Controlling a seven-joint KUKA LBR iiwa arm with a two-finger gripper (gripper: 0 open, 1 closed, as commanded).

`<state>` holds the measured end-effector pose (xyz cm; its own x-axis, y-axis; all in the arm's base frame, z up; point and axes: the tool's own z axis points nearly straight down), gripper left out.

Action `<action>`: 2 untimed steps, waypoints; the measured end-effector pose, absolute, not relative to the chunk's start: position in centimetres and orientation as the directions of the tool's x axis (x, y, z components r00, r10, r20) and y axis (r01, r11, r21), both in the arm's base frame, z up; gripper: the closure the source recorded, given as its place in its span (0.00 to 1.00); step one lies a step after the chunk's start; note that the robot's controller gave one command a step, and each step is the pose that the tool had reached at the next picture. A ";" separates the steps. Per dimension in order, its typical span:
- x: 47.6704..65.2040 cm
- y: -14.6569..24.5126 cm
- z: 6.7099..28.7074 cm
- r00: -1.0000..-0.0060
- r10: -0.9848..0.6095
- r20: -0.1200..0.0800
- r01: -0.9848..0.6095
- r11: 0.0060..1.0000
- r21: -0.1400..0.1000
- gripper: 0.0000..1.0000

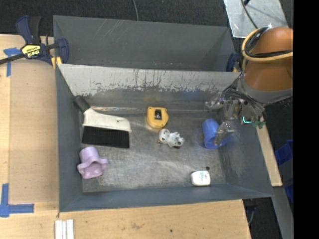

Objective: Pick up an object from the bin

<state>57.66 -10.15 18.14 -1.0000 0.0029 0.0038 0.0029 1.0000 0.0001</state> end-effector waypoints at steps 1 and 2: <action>57.8 -10.1 18.5 -1.000 0.001 -0.004 0.001 1.000 -0.001 0.00; 59.2 -11.0 14.5 -1.000 0.005 -0.013 0.005 1.000 -0.002 0.00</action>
Offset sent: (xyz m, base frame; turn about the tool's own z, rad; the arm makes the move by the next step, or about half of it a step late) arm 0.0296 -0.0202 -0.1114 0.0054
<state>59.24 -10.96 14.52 -0.9999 0.0053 -0.0131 0.0053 1.0000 -0.0023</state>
